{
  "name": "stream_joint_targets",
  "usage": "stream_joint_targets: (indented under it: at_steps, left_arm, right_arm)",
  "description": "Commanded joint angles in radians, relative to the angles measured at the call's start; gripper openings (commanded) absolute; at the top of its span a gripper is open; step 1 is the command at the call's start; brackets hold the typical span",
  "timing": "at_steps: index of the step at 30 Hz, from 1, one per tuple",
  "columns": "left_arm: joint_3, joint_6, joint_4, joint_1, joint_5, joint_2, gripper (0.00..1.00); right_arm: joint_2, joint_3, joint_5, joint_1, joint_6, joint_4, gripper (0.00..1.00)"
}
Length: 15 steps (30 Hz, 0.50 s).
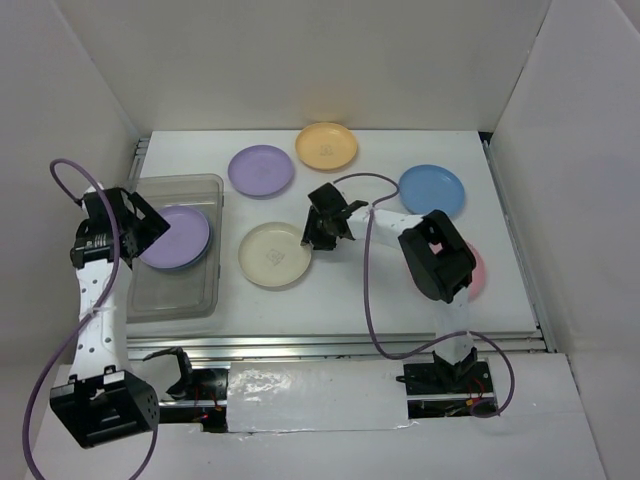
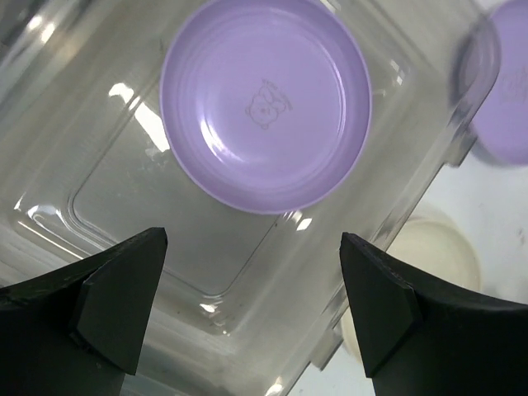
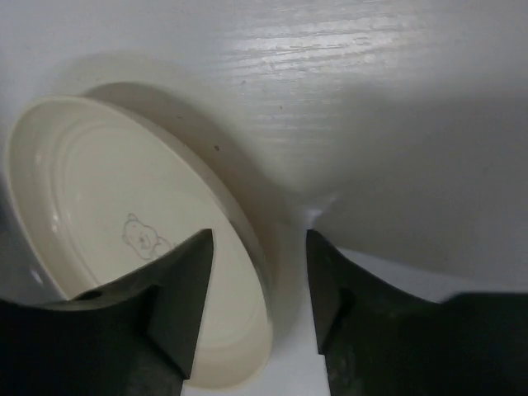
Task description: Place the plates into the plastic bin on the countertop
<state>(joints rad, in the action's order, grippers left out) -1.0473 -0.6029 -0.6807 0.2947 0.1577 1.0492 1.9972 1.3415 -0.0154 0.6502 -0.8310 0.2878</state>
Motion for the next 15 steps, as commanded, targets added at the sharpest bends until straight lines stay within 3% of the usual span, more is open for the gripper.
stream_joint_targets:
  at_steps: [1,2,3,4,9,13,15]
  left_arm:
    - [0.035,0.080,0.007,-0.012,-0.101,-0.015,0.99]
    - [0.039,0.087,0.009,-0.023,-0.121,-0.020,0.99]
    - [0.044,0.089,0.013,-0.029,-0.148,-0.020,0.99]
    - [0.046,0.091,0.018,-0.049,-0.177,-0.020,0.99]
    - [0.017,0.084,0.049,-0.184,-0.303,0.026,0.99]
    - [-0.046,0.040,0.075,-0.449,-0.302,0.098,0.99]
    - [-0.089,0.029,0.084,-0.526,-0.291,0.144,0.99]
  right_arm:
    - [0.058,0.062,0.012,0.035,0.006,0.089,0.42]
    - [0.057,0.065,0.012,0.042,0.007,0.099,0.20]
    - [0.048,0.062,0.012,0.040,0.007,0.109,0.08]
    - [0.038,0.058,0.038,0.040,0.004,0.114,0.02]
    - [-0.153,-0.066,0.156,0.055,-0.014,0.129,0.00]
    - [-0.313,-0.087,0.351,0.109,-0.011,0.261,0.00]
    - [-0.375,-0.079,0.400,0.120,-0.008,0.344,0.00]
